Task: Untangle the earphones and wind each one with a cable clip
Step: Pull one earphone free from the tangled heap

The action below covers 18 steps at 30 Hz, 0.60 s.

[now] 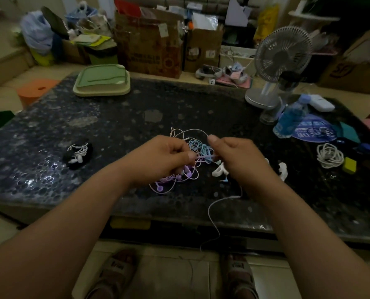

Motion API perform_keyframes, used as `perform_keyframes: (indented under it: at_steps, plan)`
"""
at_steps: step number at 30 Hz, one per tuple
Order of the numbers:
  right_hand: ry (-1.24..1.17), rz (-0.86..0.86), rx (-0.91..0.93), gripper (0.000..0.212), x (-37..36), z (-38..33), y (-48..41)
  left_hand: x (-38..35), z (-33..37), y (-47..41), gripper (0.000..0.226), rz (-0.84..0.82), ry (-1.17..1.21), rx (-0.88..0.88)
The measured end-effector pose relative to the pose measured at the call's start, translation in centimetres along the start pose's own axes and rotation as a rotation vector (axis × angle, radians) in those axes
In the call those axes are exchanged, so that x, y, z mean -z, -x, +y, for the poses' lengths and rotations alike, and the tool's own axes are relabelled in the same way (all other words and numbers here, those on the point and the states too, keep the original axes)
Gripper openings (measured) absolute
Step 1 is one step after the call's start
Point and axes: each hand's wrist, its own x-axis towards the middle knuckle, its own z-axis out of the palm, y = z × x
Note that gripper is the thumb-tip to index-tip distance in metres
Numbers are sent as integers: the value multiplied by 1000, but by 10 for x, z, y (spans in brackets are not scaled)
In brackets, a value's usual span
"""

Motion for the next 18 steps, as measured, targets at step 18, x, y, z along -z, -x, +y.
perform_keyframes:
  at_steps: [18]
  plan:
    - [94, -208, -54, 64, -1, 4, -3, -39, 7, -26, 13, -58, -90, -63]
